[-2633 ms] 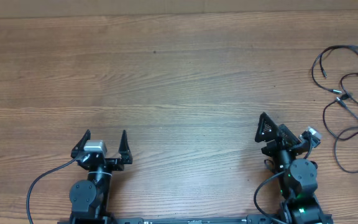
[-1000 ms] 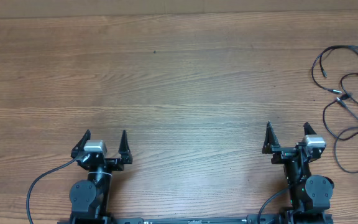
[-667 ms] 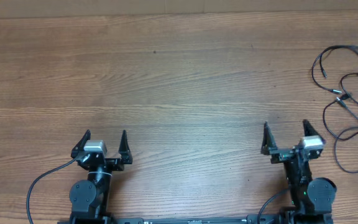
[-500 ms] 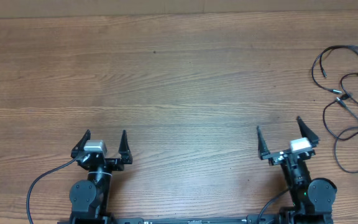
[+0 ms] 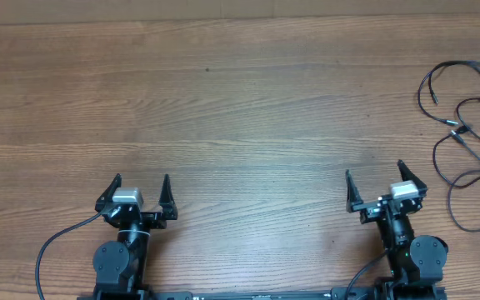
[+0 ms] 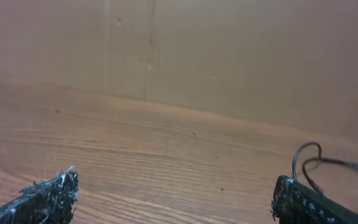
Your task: Untangle cables
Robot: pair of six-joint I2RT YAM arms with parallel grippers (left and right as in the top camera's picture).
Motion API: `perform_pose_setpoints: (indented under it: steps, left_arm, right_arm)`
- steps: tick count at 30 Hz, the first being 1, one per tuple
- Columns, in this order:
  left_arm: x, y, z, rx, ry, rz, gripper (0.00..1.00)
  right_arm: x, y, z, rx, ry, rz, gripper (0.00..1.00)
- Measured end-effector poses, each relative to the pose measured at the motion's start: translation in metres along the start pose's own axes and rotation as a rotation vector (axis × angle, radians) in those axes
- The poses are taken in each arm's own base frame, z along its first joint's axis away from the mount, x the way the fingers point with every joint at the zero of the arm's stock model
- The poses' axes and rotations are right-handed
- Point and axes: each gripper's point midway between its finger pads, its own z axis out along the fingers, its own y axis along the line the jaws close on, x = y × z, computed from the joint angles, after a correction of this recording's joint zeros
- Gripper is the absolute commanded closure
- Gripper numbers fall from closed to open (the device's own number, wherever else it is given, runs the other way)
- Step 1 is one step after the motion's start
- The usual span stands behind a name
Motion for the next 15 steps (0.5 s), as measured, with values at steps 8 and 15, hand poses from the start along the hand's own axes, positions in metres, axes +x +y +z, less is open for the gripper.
perform_pose_setpoints:
  steps: [8, 15]
  left_arm:
    - [0.0000, -0.0001, 0.0000, 0.000, 0.000, 0.000, 0.00]
    - [-0.0002, -0.0001, 0.0000, 0.000, 0.000, 0.000, 0.00]
  right_arm:
    - [0.0023, -0.0088, -0.0002, 0.052, 0.009, 0.089, 0.00]
    - [0.0026, -0.0106, -0.0003, 0.062, 0.009, 0.106, 0.00]
